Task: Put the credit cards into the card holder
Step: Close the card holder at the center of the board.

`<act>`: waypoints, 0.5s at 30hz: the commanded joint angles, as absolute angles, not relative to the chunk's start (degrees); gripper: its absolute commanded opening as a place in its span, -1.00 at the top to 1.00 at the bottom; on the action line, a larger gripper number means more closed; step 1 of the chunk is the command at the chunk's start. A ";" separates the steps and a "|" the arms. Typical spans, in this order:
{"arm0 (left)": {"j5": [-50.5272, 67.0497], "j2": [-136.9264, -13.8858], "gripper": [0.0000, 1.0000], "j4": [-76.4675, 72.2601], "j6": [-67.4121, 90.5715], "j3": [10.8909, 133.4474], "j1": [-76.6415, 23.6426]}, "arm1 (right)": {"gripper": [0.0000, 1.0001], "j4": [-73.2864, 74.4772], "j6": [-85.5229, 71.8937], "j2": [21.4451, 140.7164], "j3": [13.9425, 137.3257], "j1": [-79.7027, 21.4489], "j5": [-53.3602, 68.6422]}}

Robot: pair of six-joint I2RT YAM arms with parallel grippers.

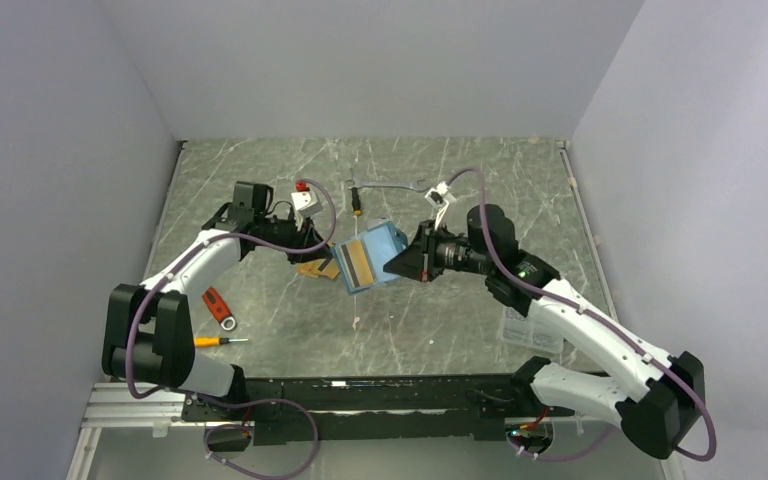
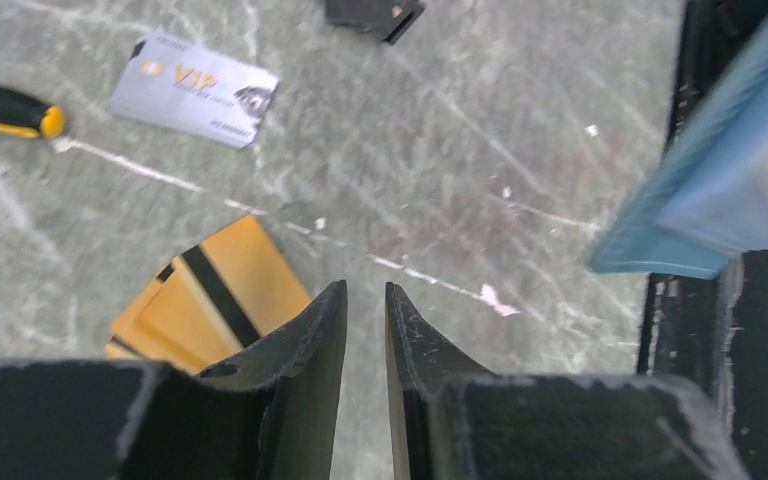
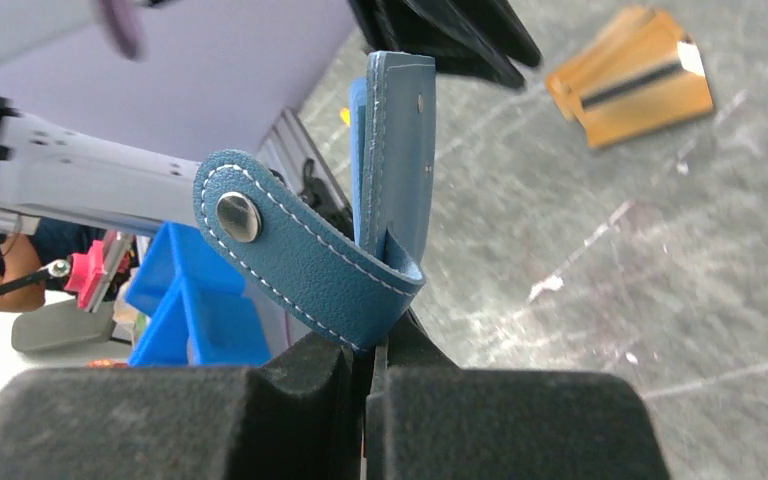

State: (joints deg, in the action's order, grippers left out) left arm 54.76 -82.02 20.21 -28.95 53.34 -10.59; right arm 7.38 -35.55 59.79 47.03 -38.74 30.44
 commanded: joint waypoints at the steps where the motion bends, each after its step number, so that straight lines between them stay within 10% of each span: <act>1: 66.33 -80.96 0.47 16.20 -24.68 52.16 -10.94 | 1.00 5.36 -34.54 58.18 52.50 -39.11 33.93; 15: 83.33 -78.95 0.57 31.49 -30.85 58.81 -12.28 | 1.00 -10.51 -41.94 64.37 46.38 -37.71 28.36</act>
